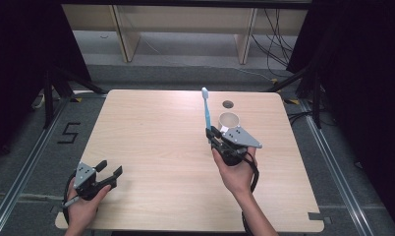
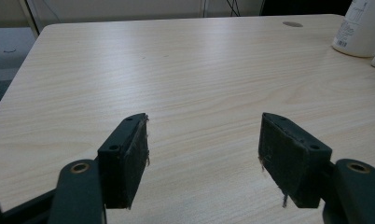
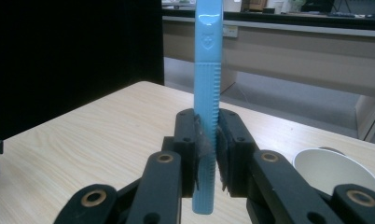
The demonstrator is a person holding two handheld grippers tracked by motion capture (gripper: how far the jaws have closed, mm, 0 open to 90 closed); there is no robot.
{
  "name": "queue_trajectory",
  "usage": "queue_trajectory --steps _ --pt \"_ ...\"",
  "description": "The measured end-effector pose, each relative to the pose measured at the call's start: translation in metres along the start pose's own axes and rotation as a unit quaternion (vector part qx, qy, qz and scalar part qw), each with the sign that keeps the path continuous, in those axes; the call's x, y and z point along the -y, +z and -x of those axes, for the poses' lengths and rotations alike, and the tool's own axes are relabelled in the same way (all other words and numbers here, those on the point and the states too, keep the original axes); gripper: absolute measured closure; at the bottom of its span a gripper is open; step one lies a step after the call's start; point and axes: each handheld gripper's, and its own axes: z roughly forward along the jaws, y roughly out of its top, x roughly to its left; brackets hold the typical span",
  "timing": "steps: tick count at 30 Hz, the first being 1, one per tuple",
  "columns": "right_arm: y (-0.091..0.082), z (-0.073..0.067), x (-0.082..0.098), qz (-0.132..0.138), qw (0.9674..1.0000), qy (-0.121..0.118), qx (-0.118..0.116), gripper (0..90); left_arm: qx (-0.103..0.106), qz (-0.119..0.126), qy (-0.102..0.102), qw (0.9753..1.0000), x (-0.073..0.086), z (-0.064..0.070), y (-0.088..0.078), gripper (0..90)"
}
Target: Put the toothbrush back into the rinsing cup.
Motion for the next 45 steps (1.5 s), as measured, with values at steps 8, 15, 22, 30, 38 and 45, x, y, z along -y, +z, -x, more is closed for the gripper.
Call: queue_trajectory --steps 8,15,22,30,38,45 --pt "-0.003 0.004 -0.002 0.009 0.9999 0.005 0.012 79.4 0.000 0.000 0.000 1.0000 0.000 0.000 0.000 32.7" --pt "-0.006 0.009 -0.002 0.014 0.9996 0.011 0.020 79.4 0.000 0.001 -0.002 1.0000 0.000 0.000 0.000 32.7" --pt "-0.006 0.012 -0.001 0.018 0.9995 0.012 0.024 79.3 0.001 0.003 -0.002 1.0000 0.000 0.000 0.001 32.7" --pt "-0.007 0.017 -0.001 0.024 0.9990 -0.003 0.038 79.4 0.000 0.001 -0.002 1.0000 0.000 0.000 0.000 32.7" --pt "-0.007 0.019 0.001 0.027 0.9987 0.013 0.041 79.3 0.001 0.005 0.000 1.0000 0.000 0.001 0.001 32.7" --pt "-0.007 0.024 0.002 0.035 0.9981 0.013 0.049 79.3 -0.003 0.004 0.002 1.0000 0.000 0.001 0.001 32.8"
